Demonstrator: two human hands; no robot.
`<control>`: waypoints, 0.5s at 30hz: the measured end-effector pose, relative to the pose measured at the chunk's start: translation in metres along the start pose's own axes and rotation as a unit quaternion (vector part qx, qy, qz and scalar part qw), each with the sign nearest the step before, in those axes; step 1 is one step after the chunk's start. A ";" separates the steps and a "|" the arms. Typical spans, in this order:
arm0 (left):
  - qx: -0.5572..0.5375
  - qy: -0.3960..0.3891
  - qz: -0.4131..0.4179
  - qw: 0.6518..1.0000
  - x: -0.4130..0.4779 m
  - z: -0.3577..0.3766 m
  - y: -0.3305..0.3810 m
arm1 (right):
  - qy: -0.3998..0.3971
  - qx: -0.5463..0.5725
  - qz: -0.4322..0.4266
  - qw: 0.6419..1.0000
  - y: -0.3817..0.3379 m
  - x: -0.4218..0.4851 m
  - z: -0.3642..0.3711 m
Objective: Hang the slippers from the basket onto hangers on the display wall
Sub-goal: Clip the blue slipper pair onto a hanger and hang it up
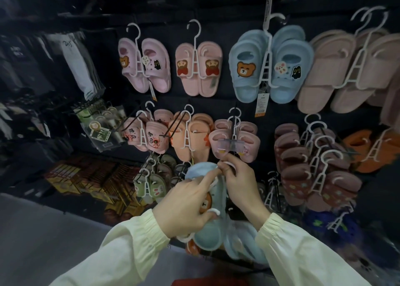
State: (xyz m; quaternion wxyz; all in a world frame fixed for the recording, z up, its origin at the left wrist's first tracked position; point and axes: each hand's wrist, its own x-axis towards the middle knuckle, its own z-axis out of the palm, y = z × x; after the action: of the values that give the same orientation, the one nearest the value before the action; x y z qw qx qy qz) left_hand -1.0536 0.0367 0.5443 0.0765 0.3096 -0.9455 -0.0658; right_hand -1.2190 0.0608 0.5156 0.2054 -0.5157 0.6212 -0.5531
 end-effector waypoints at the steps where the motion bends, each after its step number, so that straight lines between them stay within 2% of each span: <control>1: 0.000 -0.007 0.002 1.000 0.000 -0.001 0.001 | 0.000 -0.003 -0.001 1.000 0.000 0.000 0.000; 15: -0.015 -0.041 0.020 0.999 -0.004 0.012 -0.008 | -0.069 -0.015 0.039 0.997 0.004 -0.015 -0.006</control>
State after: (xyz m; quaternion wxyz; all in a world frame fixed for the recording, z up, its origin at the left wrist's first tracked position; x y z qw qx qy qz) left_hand -1.0482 0.0337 0.5306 0.0436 0.2864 -0.9528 -0.0913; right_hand -1.2198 0.0762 0.5085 0.2612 -0.5308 0.6337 -0.4985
